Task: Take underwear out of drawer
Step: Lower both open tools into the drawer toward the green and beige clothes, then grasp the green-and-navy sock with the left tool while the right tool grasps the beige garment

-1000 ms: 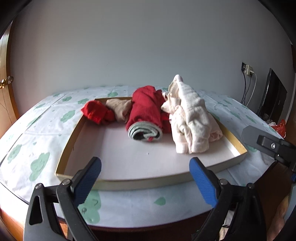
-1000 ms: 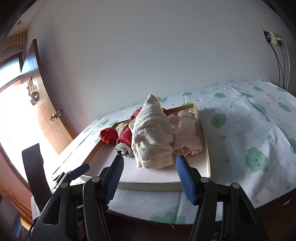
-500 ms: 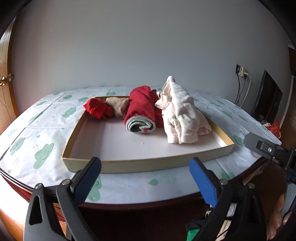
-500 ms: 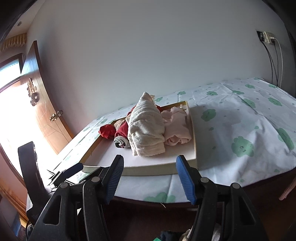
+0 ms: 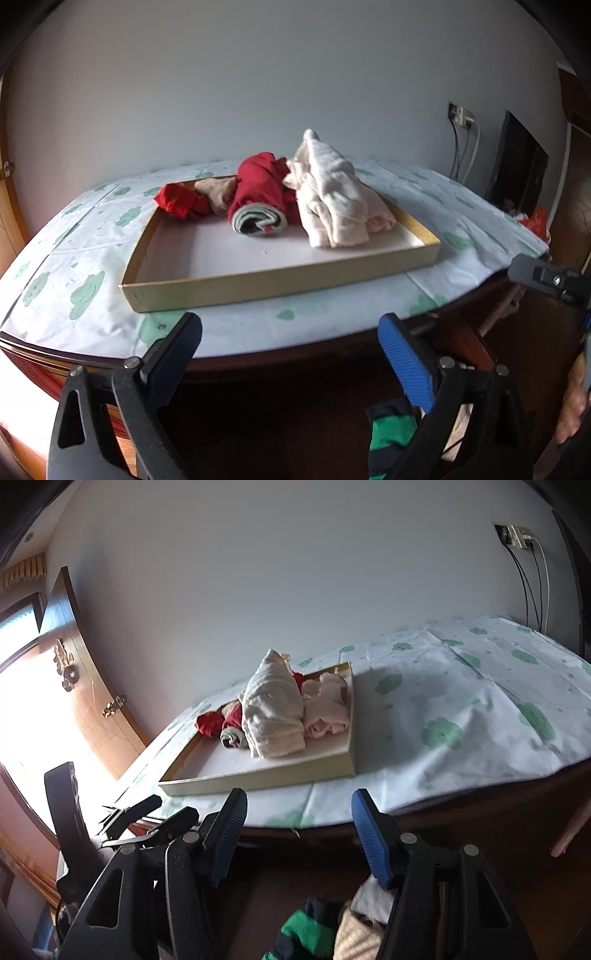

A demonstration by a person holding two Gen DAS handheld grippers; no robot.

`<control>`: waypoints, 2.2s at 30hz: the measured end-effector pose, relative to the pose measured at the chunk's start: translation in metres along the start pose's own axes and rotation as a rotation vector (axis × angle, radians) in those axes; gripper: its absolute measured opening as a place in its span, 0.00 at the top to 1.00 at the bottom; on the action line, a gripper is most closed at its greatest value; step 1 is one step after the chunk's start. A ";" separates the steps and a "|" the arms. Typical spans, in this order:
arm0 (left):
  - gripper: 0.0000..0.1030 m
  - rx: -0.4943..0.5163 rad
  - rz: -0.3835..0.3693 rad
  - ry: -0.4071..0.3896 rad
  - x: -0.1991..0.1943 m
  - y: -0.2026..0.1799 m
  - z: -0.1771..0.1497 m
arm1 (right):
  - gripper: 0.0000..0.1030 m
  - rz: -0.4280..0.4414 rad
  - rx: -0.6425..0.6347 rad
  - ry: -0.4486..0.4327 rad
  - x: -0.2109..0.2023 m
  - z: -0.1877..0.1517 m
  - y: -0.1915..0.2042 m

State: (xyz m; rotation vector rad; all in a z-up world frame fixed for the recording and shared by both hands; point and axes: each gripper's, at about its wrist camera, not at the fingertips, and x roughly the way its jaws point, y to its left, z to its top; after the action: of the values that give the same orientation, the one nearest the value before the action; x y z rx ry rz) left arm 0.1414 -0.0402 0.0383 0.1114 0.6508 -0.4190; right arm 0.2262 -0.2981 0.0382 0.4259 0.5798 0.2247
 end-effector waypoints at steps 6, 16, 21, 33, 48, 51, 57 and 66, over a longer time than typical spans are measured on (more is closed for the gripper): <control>0.05 0.028 -0.045 0.055 0.000 -0.006 -0.010 | 0.40 0.010 0.036 0.055 -0.022 -0.005 -0.011; 0.05 0.131 -0.096 0.207 0.004 -0.025 -0.034 | 0.40 -0.004 0.026 0.139 -0.052 -0.016 -0.025; 0.05 0.206 -0.116 0.302 0.014 -0.042 -0.046 | 0.40 0.004 0.002 0.219 -0.065 -0.022 -0.026; 0.05 0.196 -0.188 0.628 0.077 -0.059 -0.078 | 0.40 0.024 0.051 0.253 -0.044 -0.038 -0.056; 0.14 0.133 -0.325 0.934 0.125 -0.087 -0.108 | 0.40 0.056 0.159 0.212 -0.036 -0.040 -0.096; 0.36 0.188 -0.347 0.906 0.120 -0.097 -0.105 | 0.40 0.045 0.135 0.221 -0.037 -0.039 -0.095; 0.76 0.148 -0.422 0.849 0.109 -0.098 -0.101 | 0.40 0.045 0.141 0.207 -0.039 -0.037 -0.098; 0.79 0.099 -0.380 0.634 0.043 -0.040 -0.070 | 0.51 0.125 0.070 0.321 -0.010 -0.044 -0.087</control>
State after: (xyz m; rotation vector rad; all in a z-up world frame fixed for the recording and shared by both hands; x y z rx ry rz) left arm 0.1162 -0.0753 -0.0428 0.2198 1.2855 -0.7959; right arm 0.2009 -0.3640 -0.0290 0.4983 0.8786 0.3981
